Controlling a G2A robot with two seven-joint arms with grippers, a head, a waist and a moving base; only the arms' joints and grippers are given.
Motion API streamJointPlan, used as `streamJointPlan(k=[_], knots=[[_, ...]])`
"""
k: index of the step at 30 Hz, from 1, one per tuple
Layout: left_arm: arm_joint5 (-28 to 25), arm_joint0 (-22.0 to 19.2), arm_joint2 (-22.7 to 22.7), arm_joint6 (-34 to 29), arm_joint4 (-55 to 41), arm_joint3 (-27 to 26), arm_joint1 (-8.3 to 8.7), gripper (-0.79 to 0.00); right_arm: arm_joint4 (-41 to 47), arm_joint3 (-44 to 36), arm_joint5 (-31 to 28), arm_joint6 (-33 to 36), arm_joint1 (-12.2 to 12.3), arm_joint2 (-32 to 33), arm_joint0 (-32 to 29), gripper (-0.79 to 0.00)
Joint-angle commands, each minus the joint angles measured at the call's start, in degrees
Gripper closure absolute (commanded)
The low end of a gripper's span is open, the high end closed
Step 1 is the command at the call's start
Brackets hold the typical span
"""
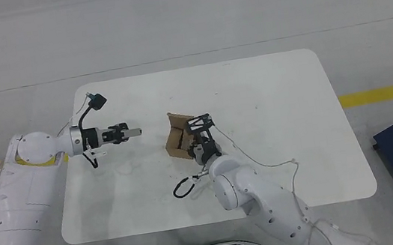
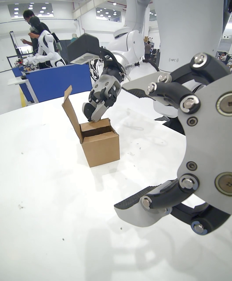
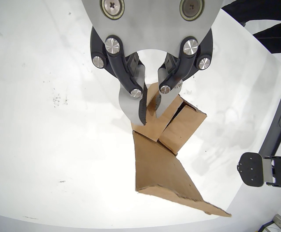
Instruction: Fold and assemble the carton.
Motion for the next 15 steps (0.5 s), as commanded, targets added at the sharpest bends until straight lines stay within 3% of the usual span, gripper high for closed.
streamJointPlan(k=[1, 4, 7, 10, 13, 15], knots=[[-0.26, -0.1, -0.33, -0.2, -0.18, 0.39, 0.15, -0.785, 0.06, 0.15, 0.18, 0.96, -0.27, -0.62, 0.29, -0.092], [-0.74, -0.28, -0.59, -0.46, -0.69, 1.03, 0.31, -0.785, 0.4, 1.3, 0.74, 1.51, -0.82, -1.29, 1.22, -0.212], [-1.32, -0.45, -0.53, -0.58, -0.98, 1.45, 0.39, -0.785, 0.57, 2.56, 1.37, 1.89, -1.33, -1.67, 2.14, -0.283], [-1.95, -0.53, -0.36, -0.64, -1.45, 1.96, 0.44, -0.785, -0.07, 3.2, 2.13, 2.8, -1.76, -2.07, 2.94, -0.286], [-2.45, -0.44, -0.07, -0.4, -1.7, 2.48, 0.47, -0.785, -1.14, 3.61, 2.74, 4.33, -2.12, -2.48, 3.67, -0.197], [-2.71, -0.36, 0.14, -0.15, -1.9, 2.76, 0.47, -0.785, -1.27, 3.92, 2.6, 5.43, -2.35, -2.7, 4.06, -0.04]])
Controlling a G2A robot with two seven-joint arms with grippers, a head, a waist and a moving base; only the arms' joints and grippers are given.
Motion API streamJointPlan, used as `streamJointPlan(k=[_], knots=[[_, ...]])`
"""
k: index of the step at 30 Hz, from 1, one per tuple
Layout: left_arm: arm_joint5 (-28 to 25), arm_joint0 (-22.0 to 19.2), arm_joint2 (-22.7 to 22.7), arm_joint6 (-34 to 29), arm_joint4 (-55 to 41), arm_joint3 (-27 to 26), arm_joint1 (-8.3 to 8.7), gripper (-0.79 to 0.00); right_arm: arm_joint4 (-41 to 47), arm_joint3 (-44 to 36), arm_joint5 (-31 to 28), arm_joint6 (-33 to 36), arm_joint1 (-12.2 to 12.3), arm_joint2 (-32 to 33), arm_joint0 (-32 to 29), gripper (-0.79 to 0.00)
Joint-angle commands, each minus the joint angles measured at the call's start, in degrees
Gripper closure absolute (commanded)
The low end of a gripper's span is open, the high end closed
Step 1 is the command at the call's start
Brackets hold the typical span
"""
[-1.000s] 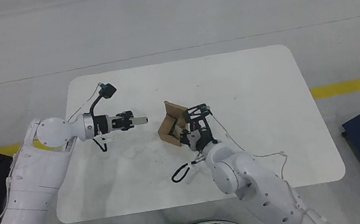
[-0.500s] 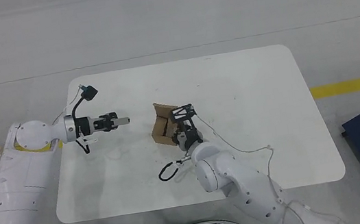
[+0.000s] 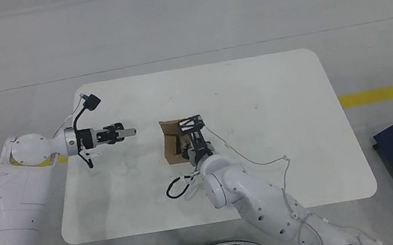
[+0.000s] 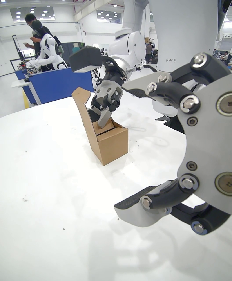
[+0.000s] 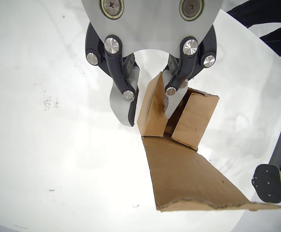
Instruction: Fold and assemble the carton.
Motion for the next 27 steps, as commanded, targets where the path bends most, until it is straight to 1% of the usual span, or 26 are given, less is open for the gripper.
streamJointPlan(k=[1, 3, 7, 10, 11, 12, 13, 15, 16, 17, 21, 24, 27], knots=[[-0.16, 0.07, 0.18, 0.26, -0.28, 0.25, 0.0, -0.785, 0.18, 0.19, -0.38, 0.83, -0.17, -0.03, 0.3, 0.0], [-0.44, 0.17, 0.29, 0.61, -0.57, 0.58, 0.01, -0.785, -0.93, 0.41, -0.52, 1.98, -0.23, 0.07, 0.63, 0.0], [-0.82, 0.3, 0.65, 1.15, -0.76, 1.15, 0.02, -0.785, -5.68, -3.48, -1.33, 5.1, 0.16, 0.5, -0.09, 0.0], [-0.61, 0.43, 1.08, 1.55, -1.23, 1.39, -0.03, -0.785, -9.69, -7.46, -5.93, 9.03, 0.92, 0.95, -1.32, 0.0], [-0.32, 0.42, 1.32, 1.68, -1.5, 1.34, -0.08, -0.785, -9.79, -8.48, -8.24, 10.32, 1.16, 1.33, -1.69, 0.0], [-0.05, 0.35, 1.6, 1.83, -1.58, 1.18, -0.13, -0.785, -9.81, -9.02, -11.27, 11.63, 1.44, 1.76, -1.85, -0.018], [0.22, 0.25, 1.91, 2.09, -1.55, 0.93, -0.2, -0.785, -9.46, -9.41, -13.36, 12.53, 1.69, 2.66, -2.02, -0.215], [1.07, -0.04, 2.79, 2.61, -1.22, -0.08, -0.39, -0.785, -10.18, -9.67, -17.49, 12.48, 2.18, 4.1, -2.19, -0.357], [1.48, -0.22, 3.21, 2.91, -1.1, -0.7, -0.49, -0.785, -9.92, -9.66, -20.38, 12.36, 2.41, 4.59, -2.21, -0.582], [1.9, -0.41, 3.64, 3.17, -0.87, -1.29, -0.58, -0.785, -9.27, -9.57, -22.45, 12.14, 2.61, 5.46, -2.23, -0.785], [4.09, -1.18, 5.08, 4.34, 0.38, -3.61, -0.89, -0.785, -6.89, -11.96, -29.36, 9.76, 3.49, 9.5, -3.12, -0.785], [5.87, -1.79, 6.1, 4.98, 2.05, -5.06, -1.06, -0.785, -4.8, -14.79, -34.33, 7.46, 4.4, 13.04, -5.77, -0.785], [8.69, -2.48, 7.14, 6.17, 4.26, -5.9, -1.25, -0.785, -2.78, -16.26, -40.74, 4.99, 5.45, 16.38, -9.24, -0.785]])
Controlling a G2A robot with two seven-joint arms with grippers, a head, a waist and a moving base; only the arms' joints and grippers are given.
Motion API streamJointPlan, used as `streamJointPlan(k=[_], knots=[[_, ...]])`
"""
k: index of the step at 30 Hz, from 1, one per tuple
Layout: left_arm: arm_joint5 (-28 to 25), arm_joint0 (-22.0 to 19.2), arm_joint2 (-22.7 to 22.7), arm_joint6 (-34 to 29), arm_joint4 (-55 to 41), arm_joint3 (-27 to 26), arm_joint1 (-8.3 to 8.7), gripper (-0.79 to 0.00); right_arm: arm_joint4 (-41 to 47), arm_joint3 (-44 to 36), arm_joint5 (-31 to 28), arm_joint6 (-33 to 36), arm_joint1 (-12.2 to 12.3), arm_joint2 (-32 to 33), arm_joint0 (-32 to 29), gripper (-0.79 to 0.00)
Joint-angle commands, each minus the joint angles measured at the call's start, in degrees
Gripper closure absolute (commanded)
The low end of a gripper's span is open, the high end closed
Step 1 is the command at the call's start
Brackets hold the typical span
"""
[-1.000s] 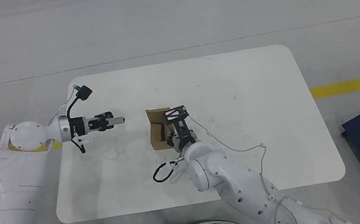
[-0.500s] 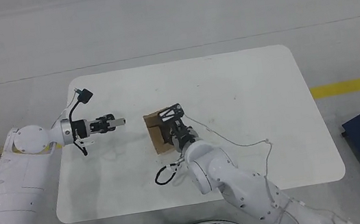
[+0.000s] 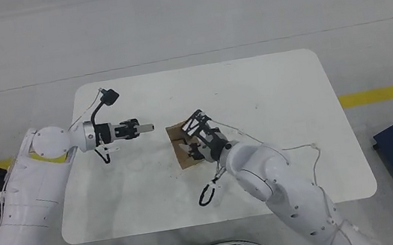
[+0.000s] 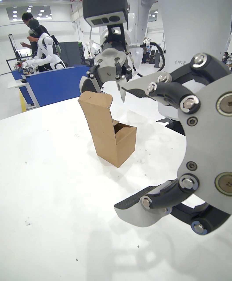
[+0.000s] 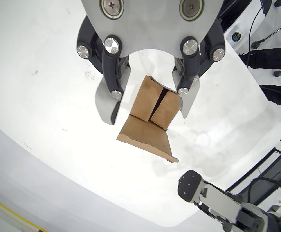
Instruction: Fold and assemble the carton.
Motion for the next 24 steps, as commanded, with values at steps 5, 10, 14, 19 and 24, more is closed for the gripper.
streamJointPlan(k=[5, 10, 14, 19, 24], knots=[[8.62, -3.44, 3.68, 1.57, 6.5, -0.77, -0.79, -0.785, -0.82, 2.13, -11.97, -2.28, 1.96, 5.17, -5.28, -0.785], [12.7, -9.13, 10.53, 1.92, 12.28, 2.28, -2.79, -0.785, -2.73, 6.76, -15.74, -7.31, 2.63, 6.24, -5.91, -0.785], [12.25, -13.13, 15.6, 1.56, 13.04, 5.5, -4.81, -0.785, -6.05, 10.72, -15.22, -11.48, 2.64, 4.91, -4.81, -0.785], [9.45, -15.55, 19.67, -0.68, 12.87, 7.28, -6.48, -0.785, -9.27, 15.02, -12.72, -16.05, 2.46, 3.48, -3.09, -0.785], [8.23, -16.31, 21.4, -1.54, 12.34, 8.9, -7.34, -0.785, -11.32, 18.35, -9.99, -19.98, 2.27, 2.76, -1.49, -0.785]])
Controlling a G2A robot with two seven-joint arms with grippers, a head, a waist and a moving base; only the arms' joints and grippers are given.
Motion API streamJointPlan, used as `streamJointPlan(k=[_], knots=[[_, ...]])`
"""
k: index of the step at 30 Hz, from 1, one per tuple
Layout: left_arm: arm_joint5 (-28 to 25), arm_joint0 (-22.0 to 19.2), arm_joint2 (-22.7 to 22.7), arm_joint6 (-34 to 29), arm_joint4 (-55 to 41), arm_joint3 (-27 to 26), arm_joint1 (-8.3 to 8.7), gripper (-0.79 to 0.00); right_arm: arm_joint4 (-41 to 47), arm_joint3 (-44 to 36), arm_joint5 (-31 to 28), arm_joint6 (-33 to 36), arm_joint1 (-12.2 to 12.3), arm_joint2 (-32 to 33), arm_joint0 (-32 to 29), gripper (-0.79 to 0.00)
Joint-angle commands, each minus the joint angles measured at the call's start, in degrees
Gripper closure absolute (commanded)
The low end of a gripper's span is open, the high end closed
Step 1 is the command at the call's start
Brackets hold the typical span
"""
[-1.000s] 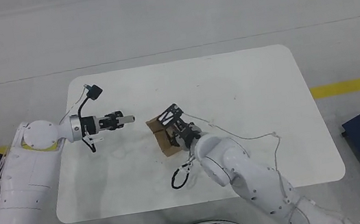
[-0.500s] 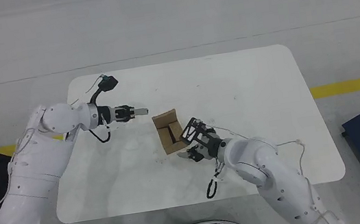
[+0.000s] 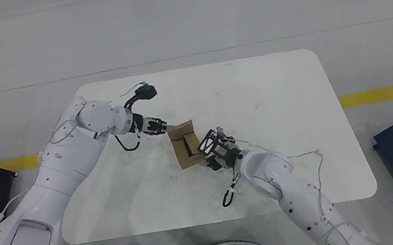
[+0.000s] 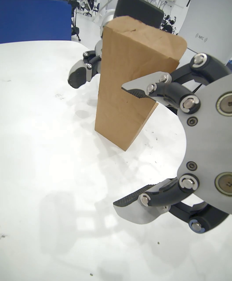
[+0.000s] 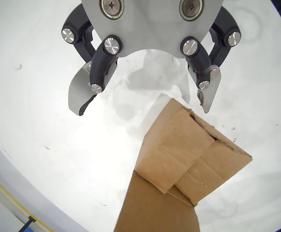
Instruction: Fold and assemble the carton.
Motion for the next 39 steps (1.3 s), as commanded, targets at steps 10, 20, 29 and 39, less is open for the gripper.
streamJointPlan(k=[10, 20, 29, 39], knots=[[0.89, -0.06, 2.62, -0.26, 1.79, -0.74, -1.09, -0.785, -0.23, 3.21, -4.26, -1.42, -0.08, -2.06, 2.61, -0.785], [1.63, -1.13, 4.82, -0.26, 3.06, 0.25, -2.4, -0.785, 7.73, -3.78, -15.77, -7.54, 1.95, 4.79, -1.76, -0.785], [1.24, -1.96, 5.78, -1.18, 5.67, 0.78, -2.9, -0.785, 3.39, -4.91, -10.26, -7.48, 2.2, 4.27, -1.84, -0.73], [0.49, -2.03, 5.69, -1.51, 5.9, 1.02, -3.2, -0.785, -2.27, -1.41, -6.76, -4.46, 1.33, -2.03, 2.37, -0.64]])
